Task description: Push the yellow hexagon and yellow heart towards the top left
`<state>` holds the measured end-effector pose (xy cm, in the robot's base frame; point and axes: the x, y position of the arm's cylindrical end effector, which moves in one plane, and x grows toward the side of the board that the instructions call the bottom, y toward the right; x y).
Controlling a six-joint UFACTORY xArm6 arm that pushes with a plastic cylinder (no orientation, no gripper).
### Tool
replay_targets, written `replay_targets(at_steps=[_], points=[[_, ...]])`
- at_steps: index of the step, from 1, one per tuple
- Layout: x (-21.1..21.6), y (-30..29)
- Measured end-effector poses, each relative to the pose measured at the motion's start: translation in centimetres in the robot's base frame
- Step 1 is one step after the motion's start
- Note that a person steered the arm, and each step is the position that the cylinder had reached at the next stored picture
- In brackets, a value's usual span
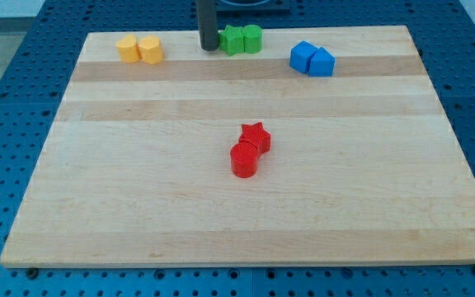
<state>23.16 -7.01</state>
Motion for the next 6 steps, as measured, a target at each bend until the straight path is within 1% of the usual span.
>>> replay_targets(at_steps=[3, 6], points=[[0.0, -0.4], [0.6, -4.4]])
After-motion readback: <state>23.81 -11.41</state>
